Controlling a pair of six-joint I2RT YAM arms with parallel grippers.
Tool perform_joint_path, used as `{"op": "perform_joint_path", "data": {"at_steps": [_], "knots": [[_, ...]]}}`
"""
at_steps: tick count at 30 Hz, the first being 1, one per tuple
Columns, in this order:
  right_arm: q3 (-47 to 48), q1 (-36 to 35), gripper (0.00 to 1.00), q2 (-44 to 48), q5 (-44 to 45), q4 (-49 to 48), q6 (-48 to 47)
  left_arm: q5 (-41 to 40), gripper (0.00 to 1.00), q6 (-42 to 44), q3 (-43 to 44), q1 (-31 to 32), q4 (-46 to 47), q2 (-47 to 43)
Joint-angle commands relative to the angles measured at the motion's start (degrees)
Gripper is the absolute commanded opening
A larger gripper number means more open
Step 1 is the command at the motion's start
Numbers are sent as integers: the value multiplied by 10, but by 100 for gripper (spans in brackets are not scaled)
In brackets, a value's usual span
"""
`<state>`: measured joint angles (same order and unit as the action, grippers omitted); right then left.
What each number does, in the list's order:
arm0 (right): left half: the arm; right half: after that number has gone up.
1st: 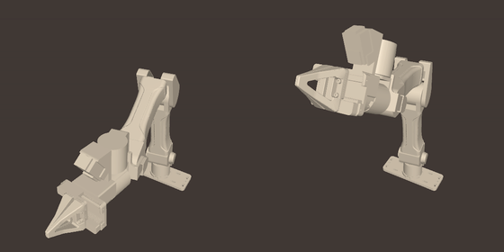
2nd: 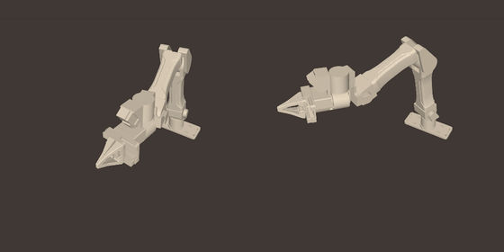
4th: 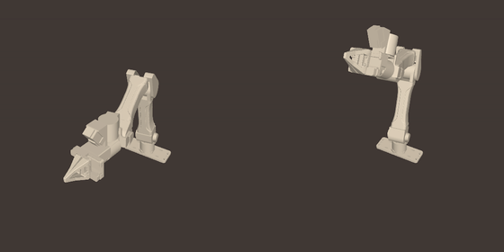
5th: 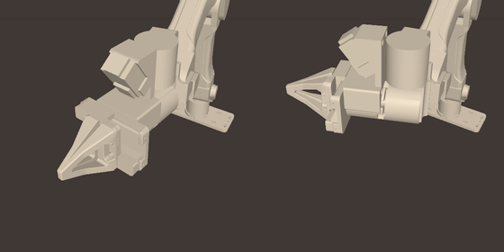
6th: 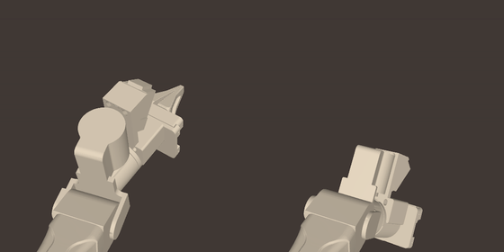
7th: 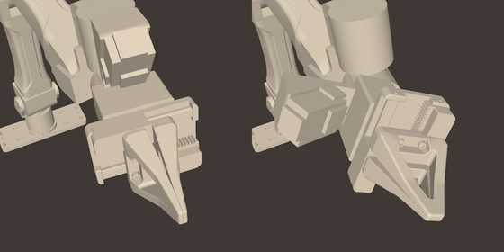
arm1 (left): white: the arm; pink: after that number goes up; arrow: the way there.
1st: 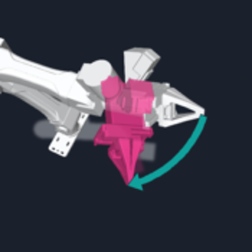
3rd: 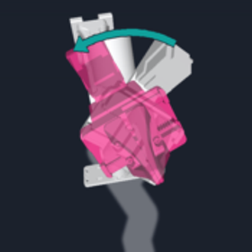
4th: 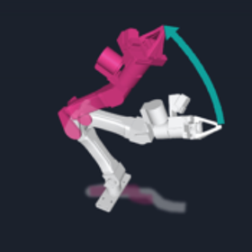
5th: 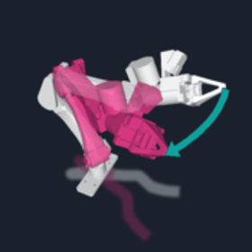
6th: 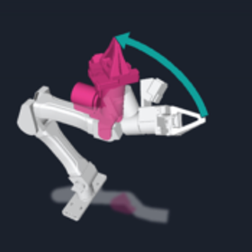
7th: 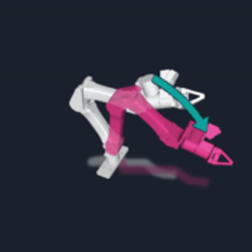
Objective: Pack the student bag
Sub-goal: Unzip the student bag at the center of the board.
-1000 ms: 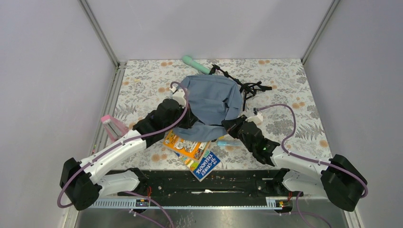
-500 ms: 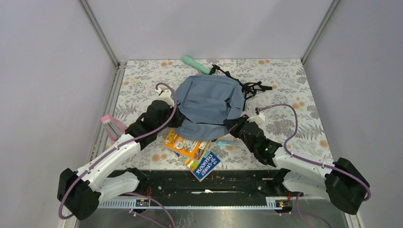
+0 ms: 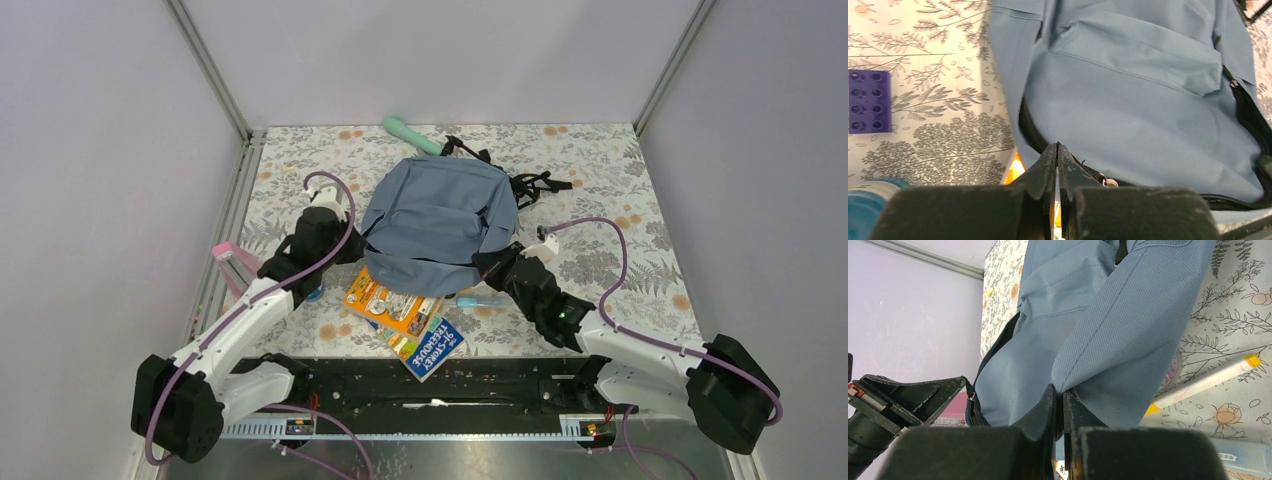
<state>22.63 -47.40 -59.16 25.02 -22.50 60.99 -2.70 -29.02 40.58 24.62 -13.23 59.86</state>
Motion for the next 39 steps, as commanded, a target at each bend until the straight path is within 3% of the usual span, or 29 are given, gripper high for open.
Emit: {"op": "perform_joint_path", "data": {"at_steps": [1, 10, 12, 14, 16, 18, 20, 24, 28, 30, 35, 38, 39], "knots": [[22, 3, 0, 15, 42, -16, -21, -30, 0, -3, -12, -31, 46, 1], [52, 3, 3, 14, 23, 17, -87, -38, 0, -14, -13, -49, 83, 30], [70, 3, 21, 17, 11, 40, -125, -25, 0, -15, -7, -50, 80, 28], [91, 3, 54, 22, 5, 74, -165, -9, 0, -18, 3, -50, 67, 26], [106, 3, 78, 27, 6, 95, -208, 7, 0, -18, 14, -50, 52, 26], [118, 3, 93, 34, 1, 106, -271, 22, 0, -18, 22, -50, 44, 28], [135, 3, 99, 36, -11, 117, -321, 45, 0, -21, 31, -50, 36, 36], [187, 3, 100, 18, -95, 145, -436, 89, 0, -4, 70, -50, 1, 66], [283, 3, 100, -41, -201, 238, -525, 135, 0, 34, 113, -52, -39, 96], [315, 3, 100, -78, -244, 274, -545, 146, 0, 49, 124, -53, -52, 109], [351, -1, 99, -143, -404, 246, -552, 133, 0, 66, 117, -55, -48, 107], [391, -27, 97, -197, -406, 271, -576, 139, 0, 70, 118, -58, -55, 106], [405, -36, 92, -214, -397, 281, -588, 139, 0, 73, 122, -58, -62, 106]]}}
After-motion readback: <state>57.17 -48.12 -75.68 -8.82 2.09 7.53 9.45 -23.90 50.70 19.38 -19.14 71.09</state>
